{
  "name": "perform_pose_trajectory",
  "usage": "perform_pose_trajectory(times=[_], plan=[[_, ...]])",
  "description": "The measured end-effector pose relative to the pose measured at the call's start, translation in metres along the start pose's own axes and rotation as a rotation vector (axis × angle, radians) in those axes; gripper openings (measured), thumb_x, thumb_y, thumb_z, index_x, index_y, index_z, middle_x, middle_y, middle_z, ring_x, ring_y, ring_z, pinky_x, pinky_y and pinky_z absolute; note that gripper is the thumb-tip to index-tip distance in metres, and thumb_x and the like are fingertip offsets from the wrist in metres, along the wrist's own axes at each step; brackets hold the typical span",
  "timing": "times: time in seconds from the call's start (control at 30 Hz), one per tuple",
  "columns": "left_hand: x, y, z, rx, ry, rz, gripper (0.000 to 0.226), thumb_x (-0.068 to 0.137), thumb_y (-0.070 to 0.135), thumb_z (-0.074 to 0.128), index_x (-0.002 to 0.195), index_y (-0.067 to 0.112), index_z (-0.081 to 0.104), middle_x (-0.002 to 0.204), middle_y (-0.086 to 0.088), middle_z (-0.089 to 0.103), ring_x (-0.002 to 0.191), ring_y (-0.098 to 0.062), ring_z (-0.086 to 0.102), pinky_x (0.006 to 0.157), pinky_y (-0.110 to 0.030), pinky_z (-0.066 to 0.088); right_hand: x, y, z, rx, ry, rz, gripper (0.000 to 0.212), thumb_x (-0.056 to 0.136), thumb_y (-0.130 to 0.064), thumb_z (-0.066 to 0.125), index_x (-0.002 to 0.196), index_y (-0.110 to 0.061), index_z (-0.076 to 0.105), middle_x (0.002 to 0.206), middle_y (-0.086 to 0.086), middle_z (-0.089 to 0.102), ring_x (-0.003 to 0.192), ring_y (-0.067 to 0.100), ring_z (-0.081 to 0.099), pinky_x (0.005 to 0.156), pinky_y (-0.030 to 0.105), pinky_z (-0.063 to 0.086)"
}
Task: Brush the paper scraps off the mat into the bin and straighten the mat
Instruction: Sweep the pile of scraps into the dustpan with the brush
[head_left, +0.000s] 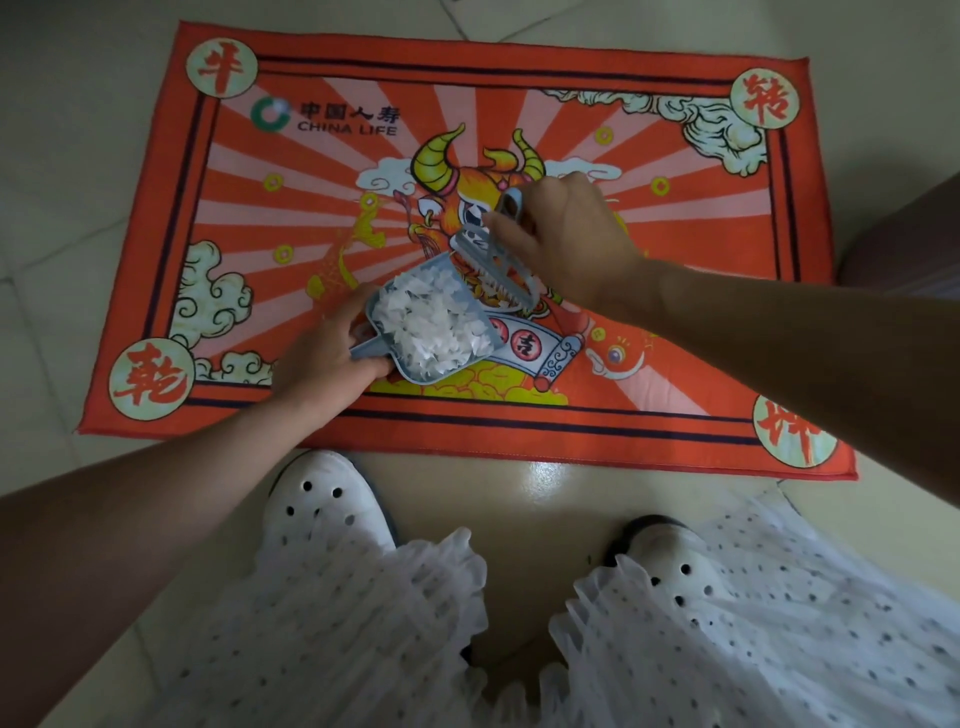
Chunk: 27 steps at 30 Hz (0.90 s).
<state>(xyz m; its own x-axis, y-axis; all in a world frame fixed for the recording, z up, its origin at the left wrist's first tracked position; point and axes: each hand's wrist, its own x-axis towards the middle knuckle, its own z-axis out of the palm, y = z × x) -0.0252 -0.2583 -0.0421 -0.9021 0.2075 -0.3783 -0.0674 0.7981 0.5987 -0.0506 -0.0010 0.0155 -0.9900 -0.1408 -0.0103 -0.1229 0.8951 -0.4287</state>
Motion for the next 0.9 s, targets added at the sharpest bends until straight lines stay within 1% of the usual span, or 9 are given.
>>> perform_pose_trajectory(times=[0.07, 0.13, 0.2, 0.3, 0.43, 0.6, 0.7, 0.77, 0.9], plan=[[-0.003, 0.002, 0.001, -0.017, -0.009, -0.008, 0.079, 0.071, 0.024, 0.076, 0.135, 0.053, 0.039, 0.124, 0.017, 0.062, 0.101, -0.017, 0.067, 0.080, -0.043, 0.057, -0.001, -0.004, 0.000, -0.009, -0.005, -0.004, 0.046, 0.100, -0.034, 0.047, 0.062, -0.009, 0.039, 0.049, 0.002, 0.033, 0.049, 0.025, 0.036, 0.050, 0.032, 0.019], [-0.004, 0.003, 0.001, -0.040, -0.015, -0.012, 0.083, 0.064, 0.034, 0.070, 0.136, 0.056, 0.037, 0.127, 0.016, 0.063, 0.103, -0.016, 0.067, 0.080, -0.044, 0.058, 0.000, -0.008, 0.000, 0.015, -0.009, 0.006, 0.048, 0.100, -0.033, 0.047, 0.058, -0.013, 0.033, 0.049, 0.001, 0.032, 0.046, 0.019, 0.033, 0.046, 0.031, 0.018], [-0.004, 0.003, 0.002, -0.053, -0.024, -0.011, 0.085, 0.060, 0.037, 0.067, 0.136, 0.059, 0.036, 0.126, 0.017, 0.063, 0.103, -0.016, 0.067, 0.079, -0.045, 0.058, 0.000, -0.011, 0.003, 0.052, -0.007, 0.007, 0.051, 0.100, -0.032, 0.048, 0.055, -0.017, 0.027, 0.047, 0.002, 0.031, 0.043, 0.017, 0.032, 0.043, 0.027, 0.018], [-0.003, 0.002, 0.002, -0.070, -0.034, -0.008, 0.084, 0.058, 0.039, 0.067, 0.134, 0.060, 0.036, 0.125, 0.018, 0.062, 0.101, -0.017, 0.068, 0.075, -0.048, 0.059, 0.002, -0.014, 0.007, 0.071, -0.011, 0.005, 0.052, 0.099, -0.034, 0.048, 0.054, -0.017, 0.028, 0.046, 0.003, 0.032, 0.043, 0.020, 0.033, 0.042, 0.029, 0.020], [-0.004, -0.001, 0.003, -0.080, -0.038, -0.022, 0.089, 0.055, 0.044, 0.067, 0.136, 0.061, 0.034, 0.127, 0.016, 0.063, 0.109, -0.016, 0.066, 0.080, -0.048, 0.058, 0.006, -0.012, 0.005, 0.103, 0.024, -0.023, 0.050, 0.098, -0.034, 0.049, 0.055, -0.018, 0.030, 0.048, 0.003, 0.038, 0.046, 0.024, 0.040, 0.046, 0.031, 0.025], [-0.004, 0.001, 0.004, -0.028, -0.034, -0.076, 0.087, 0.059, 0.041, 0.068, 0.136, 0.059, 0.032, 0.117, 0.011, 0.069, 0.100, -0.018, 0.069, 0.082, -0.046, 0.057, 0.014, -0.011, -0.004, 0.155, 0.060, 0.000, 0.041, 0.097, -0.031, 0.050, 0.062, -0.011, 0.045, 0.048, -0.002, 0.039, 0.042, 0.012, 0.035, 0.044, 0.023, 0.023], [-0.004, 0.000, 0.004, -0.016, -0.036, -0.091, 0.089, 0.059, 0.042, 0.068, 0.139, 0.056, 0.032, 0.117, 0.009, 0.070, 0.102, -0.018, 0.069, 0.083, -0.045, 0.057, 0.019, -0.007, -0.008, 0.138, 0.090, 0.003, 0.040, 0.097, -0.031, 0.049, 0.061, -0.015, 0.041, 0.051, -0.001, 0.038, 0.046, 0.018, 0.035, 0.047, 0.030, 0.024], [-0.003, -0.001, 0.004, -0.006, -0.035, -0.099, 0.089, 0.063, 0.040, 0.070, 0.141, 0.055, 0.030, 0.119, 0.007, 0.070, 0.105, -0.019, 0.068, 0.086, -0.044, 0.056, 0.021, -0.002, -0.010, 0.090, 0.098, -0.005, 0.037, 0.096, -0.033, 0.048, 0.065, -0.012, 0.046, 0.055, 0.004, 0.043, 0.051, 0.025, 0.041, 0.052, 0.029, 0.027], [-0.001, -0.006, 0.006, 0.037, -0.012, -0.095, 0.087, 0.076, 0.024, 0.079, 0.145, 0.049, 0.031, 0.119, 0.001, 0.070, 0.107, -0.022, 0.066, 0.086, -0.041, 0.054, 0.019, 0.010, -0.013, 0.004, 0.081, -0.004, 0.036, 0.098, -0.034, 0.047, 0.070, -0.010, 0.049, 0.057, 0.007, 0.045, 0.051, 0.027, 0.042, 0.052, 0.029, 0.028]])
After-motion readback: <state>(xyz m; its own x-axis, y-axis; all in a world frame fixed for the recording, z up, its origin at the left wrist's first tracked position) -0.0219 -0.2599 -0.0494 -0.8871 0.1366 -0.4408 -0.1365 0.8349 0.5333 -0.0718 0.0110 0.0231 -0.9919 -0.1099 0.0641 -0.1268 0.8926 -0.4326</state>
